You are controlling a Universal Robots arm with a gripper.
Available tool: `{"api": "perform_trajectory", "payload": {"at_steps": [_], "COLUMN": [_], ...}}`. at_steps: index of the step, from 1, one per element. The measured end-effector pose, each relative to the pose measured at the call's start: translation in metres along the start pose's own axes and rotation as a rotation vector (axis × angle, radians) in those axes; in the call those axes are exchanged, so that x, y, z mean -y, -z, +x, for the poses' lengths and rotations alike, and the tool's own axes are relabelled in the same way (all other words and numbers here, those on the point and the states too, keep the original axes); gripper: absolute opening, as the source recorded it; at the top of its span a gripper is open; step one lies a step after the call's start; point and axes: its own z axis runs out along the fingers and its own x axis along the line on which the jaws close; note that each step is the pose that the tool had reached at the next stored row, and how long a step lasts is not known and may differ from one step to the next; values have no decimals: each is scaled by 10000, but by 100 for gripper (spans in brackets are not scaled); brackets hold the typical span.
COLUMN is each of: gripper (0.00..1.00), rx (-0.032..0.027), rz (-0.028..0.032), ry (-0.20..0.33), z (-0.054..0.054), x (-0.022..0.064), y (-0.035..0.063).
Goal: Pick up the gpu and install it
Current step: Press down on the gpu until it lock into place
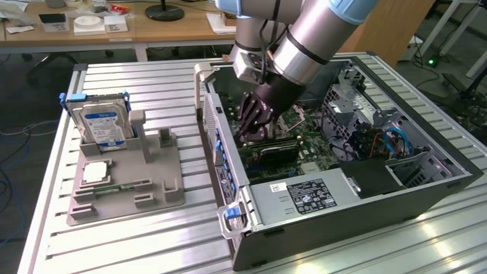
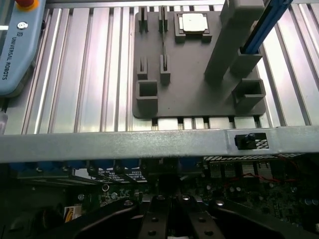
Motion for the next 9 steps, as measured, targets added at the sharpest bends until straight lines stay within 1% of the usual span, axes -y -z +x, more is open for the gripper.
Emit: {"api": "perform_trajectory", "payload": {"at_steps": [2,3,6,8,9], "gripper": [11,11,11,11,11], "rx": [-3,-3,11,26,33], "rz": [305,474,1005,1381,1558], "ry": [42,62,94,102,105], "z": [-11,-15,-21,-26,-29], "x": [1,1,0,-5,-8], "y": [0,-1,-1,-3,-4]}}
